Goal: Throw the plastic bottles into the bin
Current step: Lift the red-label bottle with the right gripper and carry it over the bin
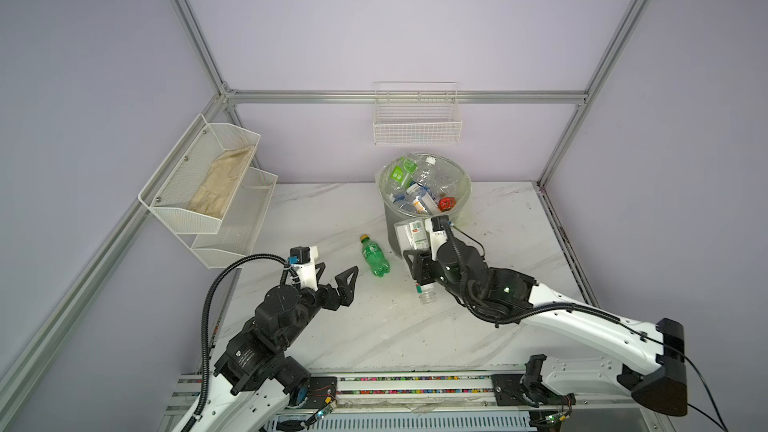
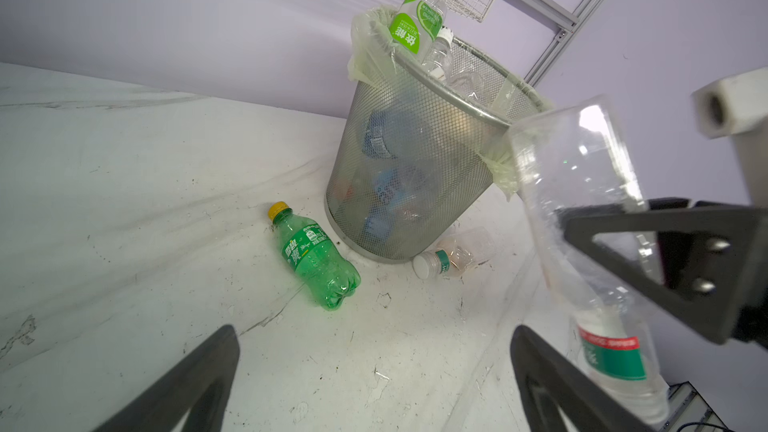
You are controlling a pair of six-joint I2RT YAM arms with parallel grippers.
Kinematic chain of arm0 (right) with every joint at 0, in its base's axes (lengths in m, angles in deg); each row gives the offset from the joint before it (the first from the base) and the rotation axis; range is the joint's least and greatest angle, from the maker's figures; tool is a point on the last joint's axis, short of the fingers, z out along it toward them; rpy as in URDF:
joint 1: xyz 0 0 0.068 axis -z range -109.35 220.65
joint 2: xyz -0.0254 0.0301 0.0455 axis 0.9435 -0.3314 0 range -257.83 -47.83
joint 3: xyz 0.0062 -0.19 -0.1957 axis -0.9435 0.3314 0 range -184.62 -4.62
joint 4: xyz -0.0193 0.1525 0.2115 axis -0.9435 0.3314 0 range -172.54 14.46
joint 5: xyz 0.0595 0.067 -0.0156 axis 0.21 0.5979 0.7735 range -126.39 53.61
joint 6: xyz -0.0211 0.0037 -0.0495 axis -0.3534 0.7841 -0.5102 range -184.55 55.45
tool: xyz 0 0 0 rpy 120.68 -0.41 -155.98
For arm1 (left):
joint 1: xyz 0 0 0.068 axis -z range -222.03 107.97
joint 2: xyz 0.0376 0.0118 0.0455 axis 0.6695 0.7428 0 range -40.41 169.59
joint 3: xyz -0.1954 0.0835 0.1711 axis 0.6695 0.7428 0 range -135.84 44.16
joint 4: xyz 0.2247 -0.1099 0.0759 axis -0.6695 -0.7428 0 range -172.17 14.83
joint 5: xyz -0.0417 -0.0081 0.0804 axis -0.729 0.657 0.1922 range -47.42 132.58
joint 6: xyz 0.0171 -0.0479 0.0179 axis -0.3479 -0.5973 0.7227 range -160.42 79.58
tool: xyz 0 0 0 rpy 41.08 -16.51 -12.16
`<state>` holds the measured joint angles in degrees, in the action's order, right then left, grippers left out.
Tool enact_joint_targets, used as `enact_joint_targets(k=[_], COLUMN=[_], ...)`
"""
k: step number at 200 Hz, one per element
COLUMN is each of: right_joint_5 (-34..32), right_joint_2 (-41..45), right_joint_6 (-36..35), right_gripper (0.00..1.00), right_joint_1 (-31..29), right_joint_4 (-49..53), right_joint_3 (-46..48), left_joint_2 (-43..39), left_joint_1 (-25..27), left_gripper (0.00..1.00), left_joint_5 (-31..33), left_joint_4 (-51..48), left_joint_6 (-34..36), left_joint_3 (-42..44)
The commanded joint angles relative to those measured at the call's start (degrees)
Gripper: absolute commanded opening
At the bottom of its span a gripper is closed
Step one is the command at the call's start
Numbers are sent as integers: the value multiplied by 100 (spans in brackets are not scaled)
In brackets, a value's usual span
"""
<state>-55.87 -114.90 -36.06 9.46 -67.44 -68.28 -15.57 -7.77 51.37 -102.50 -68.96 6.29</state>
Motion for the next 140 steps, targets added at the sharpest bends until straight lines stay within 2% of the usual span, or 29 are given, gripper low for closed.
enact_joint_targets(k=[1, 31, 67, 101, 140], right_joint_5=[-402, -883, -1824, -2141, -2057], right_joint_2=[610, 914, 478, 65, -539], right_joint_6=[-363, -999, -1560, -1979, -2210], right_gripper=[29, 29, 29, 29, 29], right_joint_1=[-37, -36, -35, -25, 60], right_joint_4=[-175, -50, 441, 391, 389], right_joint_3=[-355, -1134, -2060, -2596, -3179], left_joint_2=[-67, -29, 31, 21, 41], left_joint_1=[28, 32, 32, 31, 37], left_gripper=[100, 100, 100, 100, 100], left_joint_5=[8, 17, -52, -70, -98], left_joint_4=[104, 110, 132, 132, 132], left_joint_6=[-71, -117, -152, -152, -204], left_joint_3=[201, 201, 157, 174, 236])
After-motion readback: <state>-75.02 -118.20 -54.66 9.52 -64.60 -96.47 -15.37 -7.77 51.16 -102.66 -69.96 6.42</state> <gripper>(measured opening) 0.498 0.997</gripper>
